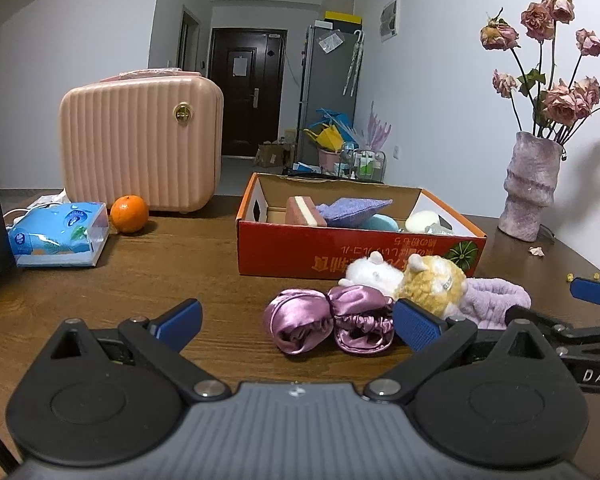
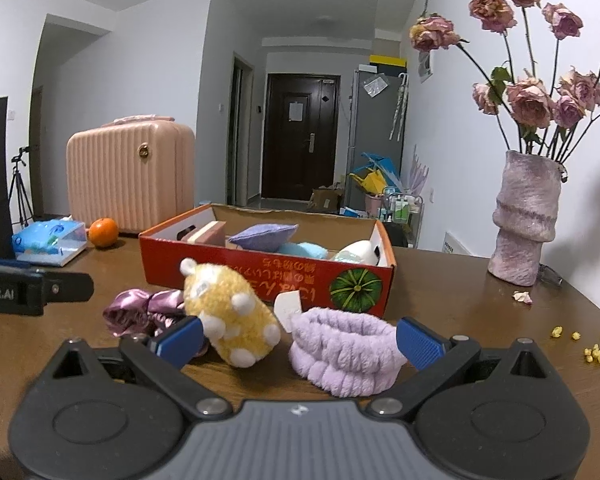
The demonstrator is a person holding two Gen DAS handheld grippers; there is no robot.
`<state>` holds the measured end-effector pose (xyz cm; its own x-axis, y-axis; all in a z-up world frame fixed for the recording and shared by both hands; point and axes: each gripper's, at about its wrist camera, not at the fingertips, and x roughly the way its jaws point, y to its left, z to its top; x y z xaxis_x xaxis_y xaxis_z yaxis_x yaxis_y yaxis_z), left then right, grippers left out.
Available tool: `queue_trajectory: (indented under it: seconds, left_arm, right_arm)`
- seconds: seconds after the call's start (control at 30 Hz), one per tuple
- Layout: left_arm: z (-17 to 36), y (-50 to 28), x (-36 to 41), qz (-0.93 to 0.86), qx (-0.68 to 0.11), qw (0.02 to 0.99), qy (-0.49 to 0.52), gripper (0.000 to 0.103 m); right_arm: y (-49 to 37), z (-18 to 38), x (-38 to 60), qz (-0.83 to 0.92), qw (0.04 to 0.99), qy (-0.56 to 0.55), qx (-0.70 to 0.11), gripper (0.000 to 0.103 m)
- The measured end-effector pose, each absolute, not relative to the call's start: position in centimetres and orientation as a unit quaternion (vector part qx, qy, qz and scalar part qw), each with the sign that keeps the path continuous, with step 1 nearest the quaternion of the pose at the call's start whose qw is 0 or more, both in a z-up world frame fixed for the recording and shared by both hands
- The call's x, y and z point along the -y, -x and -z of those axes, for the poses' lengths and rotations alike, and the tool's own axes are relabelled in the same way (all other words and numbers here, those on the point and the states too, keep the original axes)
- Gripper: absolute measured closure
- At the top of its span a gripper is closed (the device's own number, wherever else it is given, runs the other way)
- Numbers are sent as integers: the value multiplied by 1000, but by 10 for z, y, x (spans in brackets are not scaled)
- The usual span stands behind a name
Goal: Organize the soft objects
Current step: 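Grasp the yellow-white plush alpaca with the right gripper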
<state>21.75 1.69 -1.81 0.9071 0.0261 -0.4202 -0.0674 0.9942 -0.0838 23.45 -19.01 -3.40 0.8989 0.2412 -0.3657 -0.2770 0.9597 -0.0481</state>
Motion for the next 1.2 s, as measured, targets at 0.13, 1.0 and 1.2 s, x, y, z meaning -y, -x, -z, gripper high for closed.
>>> queue_trajectory:
  seconds: [0.13,1.0,1.2]
  left_arm:
    - [19,-219,-20,-20,-218,974,51,0]
    - [25,-228,-55,-43,-231,971,49,0]
    - [27,-229,-56,-45,-232,970,51,0]
  right_arm:
    - [-239,40,183,-144,969,53,-193,0]
    - [-285,62,136,-144,960,121,-208,15]
    - [-299,65,128,-144,958,134,-209,17]
